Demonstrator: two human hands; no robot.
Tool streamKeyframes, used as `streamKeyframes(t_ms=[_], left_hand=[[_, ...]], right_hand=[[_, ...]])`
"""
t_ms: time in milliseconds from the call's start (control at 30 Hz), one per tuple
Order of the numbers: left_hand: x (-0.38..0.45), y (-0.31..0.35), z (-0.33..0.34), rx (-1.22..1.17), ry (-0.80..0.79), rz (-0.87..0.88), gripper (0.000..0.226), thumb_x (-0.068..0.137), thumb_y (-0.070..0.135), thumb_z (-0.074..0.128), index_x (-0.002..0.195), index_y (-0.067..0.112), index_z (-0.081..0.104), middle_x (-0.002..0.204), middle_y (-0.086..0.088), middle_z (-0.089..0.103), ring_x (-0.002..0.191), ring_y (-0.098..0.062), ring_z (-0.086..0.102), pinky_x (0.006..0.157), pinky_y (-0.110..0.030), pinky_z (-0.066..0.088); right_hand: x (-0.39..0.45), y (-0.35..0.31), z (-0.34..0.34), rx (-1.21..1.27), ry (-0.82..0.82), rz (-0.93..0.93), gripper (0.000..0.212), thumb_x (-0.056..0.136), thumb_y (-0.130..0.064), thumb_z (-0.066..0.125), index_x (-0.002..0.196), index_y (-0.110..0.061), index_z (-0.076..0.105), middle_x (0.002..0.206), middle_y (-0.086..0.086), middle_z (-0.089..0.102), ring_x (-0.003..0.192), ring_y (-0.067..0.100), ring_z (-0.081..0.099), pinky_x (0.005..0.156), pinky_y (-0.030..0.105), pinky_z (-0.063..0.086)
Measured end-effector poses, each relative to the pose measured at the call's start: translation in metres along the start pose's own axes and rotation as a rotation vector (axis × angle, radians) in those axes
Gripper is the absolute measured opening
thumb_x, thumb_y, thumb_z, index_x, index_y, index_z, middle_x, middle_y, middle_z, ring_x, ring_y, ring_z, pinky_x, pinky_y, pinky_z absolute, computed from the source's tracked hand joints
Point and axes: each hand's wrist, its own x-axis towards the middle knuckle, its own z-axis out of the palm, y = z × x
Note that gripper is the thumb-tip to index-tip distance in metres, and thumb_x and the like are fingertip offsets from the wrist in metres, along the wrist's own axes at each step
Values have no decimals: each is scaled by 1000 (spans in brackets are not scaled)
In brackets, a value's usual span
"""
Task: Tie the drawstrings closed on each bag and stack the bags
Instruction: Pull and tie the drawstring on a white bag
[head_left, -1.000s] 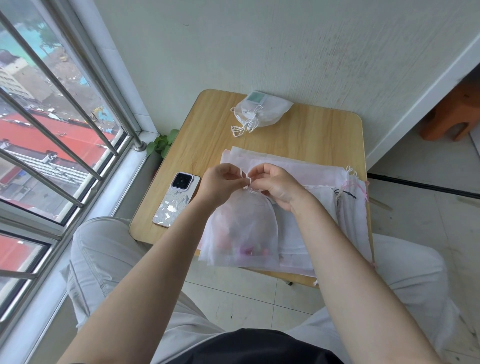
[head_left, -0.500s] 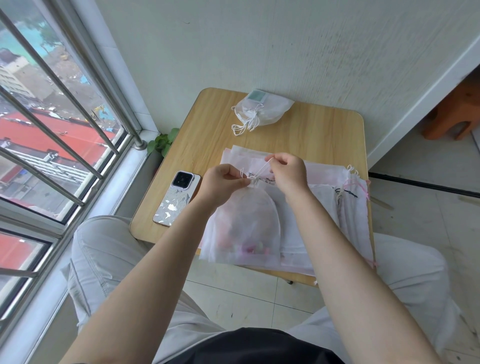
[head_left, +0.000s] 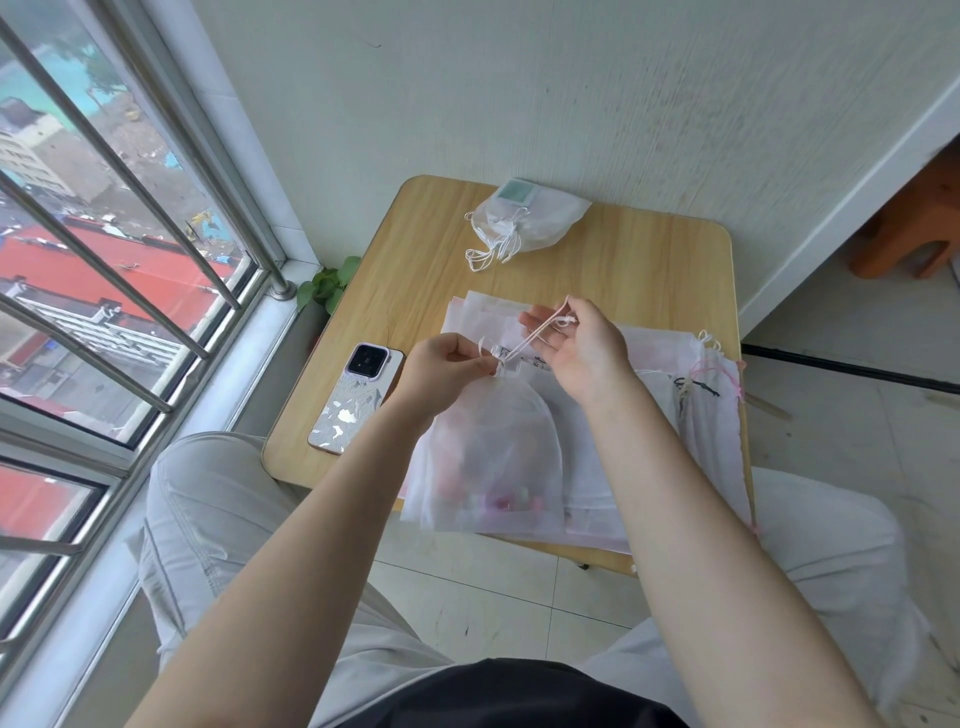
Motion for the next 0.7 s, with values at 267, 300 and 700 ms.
streamKeyframes(t_ms=[267, 300, 700], left_hand=[[2, -5, -4, 7, 48, -41, 17, 79, 8, 78, 74, 10, 63, 73, 5, 70, 61, -8, 59, 60, -23, 46], [2, -6, -4, -1, 46, -46, 16, 78, 8, 78, 74, 10, 63, 75, 5, 70, 63, -9, 59, 60, -23, 46], [7, -14, -4, 77, 228, -115, 21, 78, 15, 78, 68, 13, 60, 75, -5, 67, 65, -21, 59, 65, -34, 52]], right_hand=[[3, -9, -5, 171, 81, -29, 29, 101, -22, 50, 76, -8, 44, 72, 12, 56, 60, 24, 62, 64, 35, 59], [2, -9, -5, 107, 72, -12, 31, 101, -23, 48, 73, -12, 41, 65, 9, 50, 48, 19, 53, 51, 28, 52], [-6, 4, -6, -1718, -151, -359, 23, 92, -29, 60, 79, -17, 45, 86, 2, 57, 81, 24, 53, 64, 31, 36]])
